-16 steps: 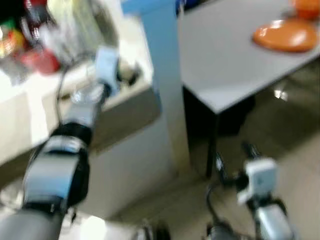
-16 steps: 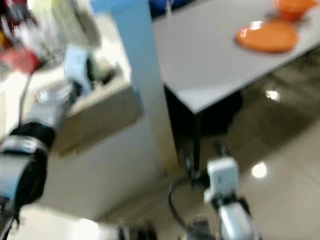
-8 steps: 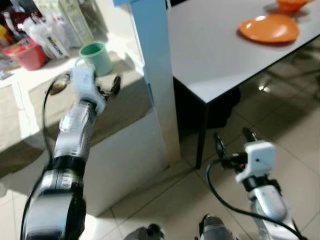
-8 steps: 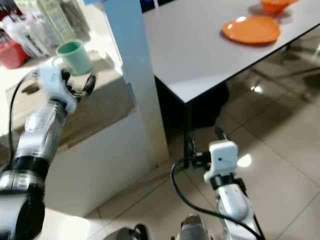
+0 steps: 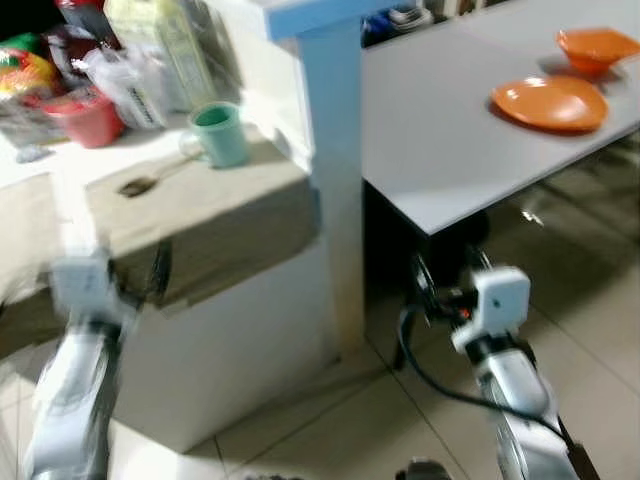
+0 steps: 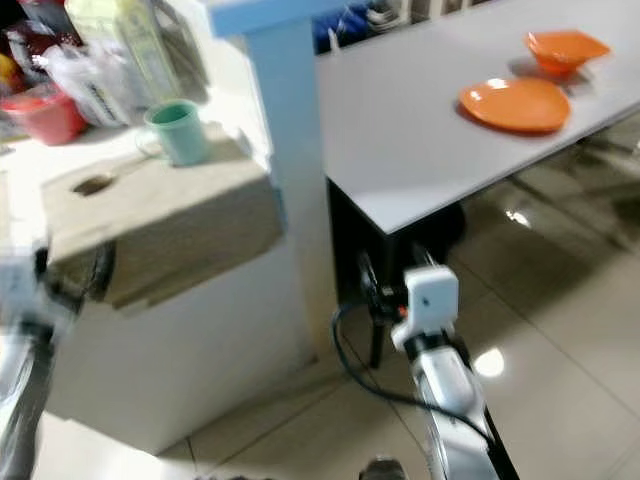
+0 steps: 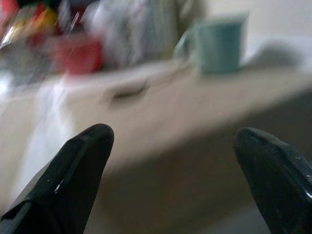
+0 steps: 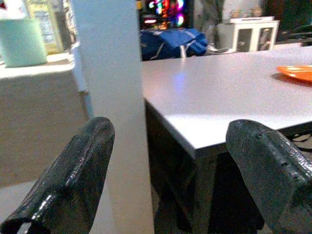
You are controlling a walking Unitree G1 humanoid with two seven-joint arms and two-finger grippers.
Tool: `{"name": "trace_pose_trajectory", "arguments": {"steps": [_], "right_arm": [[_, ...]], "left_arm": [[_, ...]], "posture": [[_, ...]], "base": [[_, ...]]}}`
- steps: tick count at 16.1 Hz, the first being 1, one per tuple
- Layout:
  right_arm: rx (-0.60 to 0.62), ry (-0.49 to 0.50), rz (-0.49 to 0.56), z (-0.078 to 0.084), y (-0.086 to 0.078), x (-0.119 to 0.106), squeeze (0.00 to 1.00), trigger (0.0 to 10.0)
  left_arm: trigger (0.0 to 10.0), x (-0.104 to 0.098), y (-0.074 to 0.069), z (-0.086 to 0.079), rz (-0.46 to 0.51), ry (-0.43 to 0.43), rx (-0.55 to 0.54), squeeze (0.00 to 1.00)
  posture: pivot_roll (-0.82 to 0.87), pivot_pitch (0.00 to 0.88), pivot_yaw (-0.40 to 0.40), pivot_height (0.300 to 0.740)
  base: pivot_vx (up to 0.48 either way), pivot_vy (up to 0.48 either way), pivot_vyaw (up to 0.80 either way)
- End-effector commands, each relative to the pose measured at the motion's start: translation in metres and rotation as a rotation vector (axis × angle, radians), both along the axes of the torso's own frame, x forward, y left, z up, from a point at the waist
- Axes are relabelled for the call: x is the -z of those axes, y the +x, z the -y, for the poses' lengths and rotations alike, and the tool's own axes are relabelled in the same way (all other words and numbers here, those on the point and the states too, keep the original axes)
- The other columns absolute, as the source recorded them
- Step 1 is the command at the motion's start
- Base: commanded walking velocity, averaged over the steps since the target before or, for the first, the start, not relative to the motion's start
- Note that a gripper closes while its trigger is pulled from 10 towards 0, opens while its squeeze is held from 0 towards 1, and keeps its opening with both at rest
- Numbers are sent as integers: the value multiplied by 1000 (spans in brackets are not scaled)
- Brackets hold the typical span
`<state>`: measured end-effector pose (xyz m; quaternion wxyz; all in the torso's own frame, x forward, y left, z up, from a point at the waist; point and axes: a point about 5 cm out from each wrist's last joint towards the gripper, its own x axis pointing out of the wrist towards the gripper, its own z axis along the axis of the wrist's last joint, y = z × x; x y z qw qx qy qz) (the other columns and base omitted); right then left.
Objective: Setting the table
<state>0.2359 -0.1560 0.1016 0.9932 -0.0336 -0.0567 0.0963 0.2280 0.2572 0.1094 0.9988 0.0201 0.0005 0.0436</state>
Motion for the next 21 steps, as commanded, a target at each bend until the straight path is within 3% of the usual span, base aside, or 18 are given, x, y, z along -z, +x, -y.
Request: {"name": "trace_pose_trajectory", "arguments": {"steps": [1, 3, 5, 7, 10, 13, 16, 21], "right_arm": [[-57, -4, 33, -8, -5, -9, 0, 10000], [-103, -26, 10, -11, -12, -8, 0, 10000], [-104, -40, -18, -4, -16, 0, 0, 10000], [-109, -40, -46, -1, -25, 11, 0, 10000], [-139, -49, -56, -10, -33, 16, 0, 10000], [-150, -59, -62, -19, -30, 17, 0, 10000], [-108, -77, -61, -16, -30, 18, 0, 10000], [-77, -88, -50, -19, -29, 16, 0, 10000]], "left_arm": [[10000, -11, 1, 18, 32, -23, 55, 0], [10000, -11, 0, 36, 47, -53, 90, 0], [10000, 1, -10, 48, 8, -69, 112, 0], [10000, 3, -21, 51, -18, -88, 76, 0], [10000, 2, -21, 48, -34, -55, 41, 0], [10000, -8, -5, 52, 1, -73, 16, 0], [10000, -13, 4, 62, 26, -90, 26, 0], [10000, -22, 21, 68, 46, -72, 66, 0]], "posture": [[-202, 0, 141, 740], [-215, 0, 139, 740], [-233, 0, 131, 740], [-227, 0, 110, 740], [-219, 0, 101, 740], [-226, 0, 102, 740], [-246, 0, 106, 740], [-268, 0, 122, 740]], "base": [[0, 0, 0], [0, 0, 0], [0, 0, 0], [0, 0, 0], [0, 0, 0], [0, 0, 0], [247, 203, -292], [365, 310, -800]]}}
